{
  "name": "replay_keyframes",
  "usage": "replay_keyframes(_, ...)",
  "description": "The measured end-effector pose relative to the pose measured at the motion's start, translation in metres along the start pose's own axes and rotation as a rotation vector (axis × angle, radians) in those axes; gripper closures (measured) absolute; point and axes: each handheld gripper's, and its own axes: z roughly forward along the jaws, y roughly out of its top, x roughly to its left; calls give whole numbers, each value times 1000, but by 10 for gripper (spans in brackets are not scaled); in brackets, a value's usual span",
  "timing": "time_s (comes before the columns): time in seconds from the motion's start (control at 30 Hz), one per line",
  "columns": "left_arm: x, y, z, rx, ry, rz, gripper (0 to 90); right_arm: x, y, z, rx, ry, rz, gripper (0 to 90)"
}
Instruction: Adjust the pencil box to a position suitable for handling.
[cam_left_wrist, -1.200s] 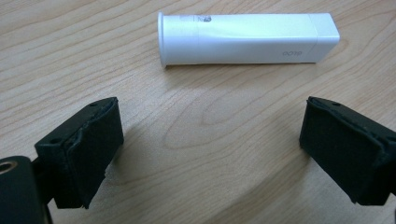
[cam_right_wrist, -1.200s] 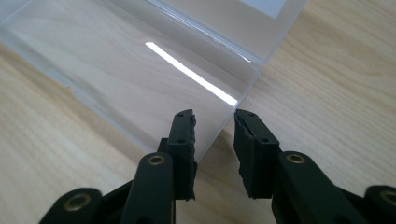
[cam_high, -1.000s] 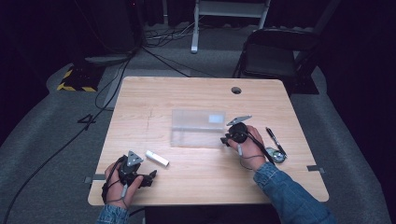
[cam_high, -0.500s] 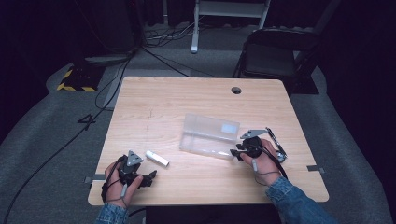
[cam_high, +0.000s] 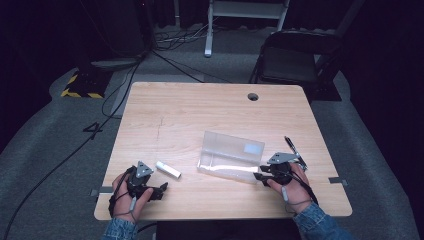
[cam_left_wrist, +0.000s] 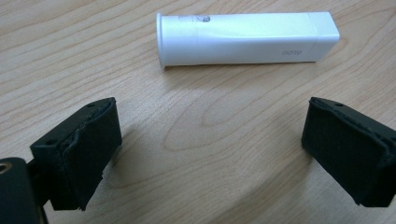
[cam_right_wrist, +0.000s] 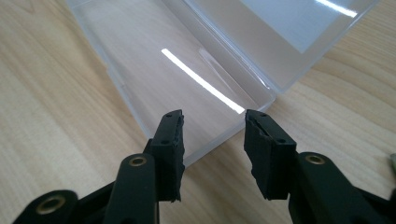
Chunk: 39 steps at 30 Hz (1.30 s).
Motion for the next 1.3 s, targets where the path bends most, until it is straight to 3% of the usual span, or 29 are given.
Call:
replay_keyframes(0.5, 1, 2, 2, 7, -2, 9, 35, 4, -7, -14, 31, 24, -20, 584)
replay_keyframes(0.77, 1, 2, 2, 10, -2, 9, 35, 1, -2, -21, -28, 11, -7, 514)
replay_keyframes(1.03, 1, 3, 2, 9, 1, 9, 33, -2, 3, -33, -69, -1, 5, 499)
replay_keyframes(1.3, 1, 4, 3, 10, -4, 11, 27, -14, 5, -47, -109, -30, 38, 501)
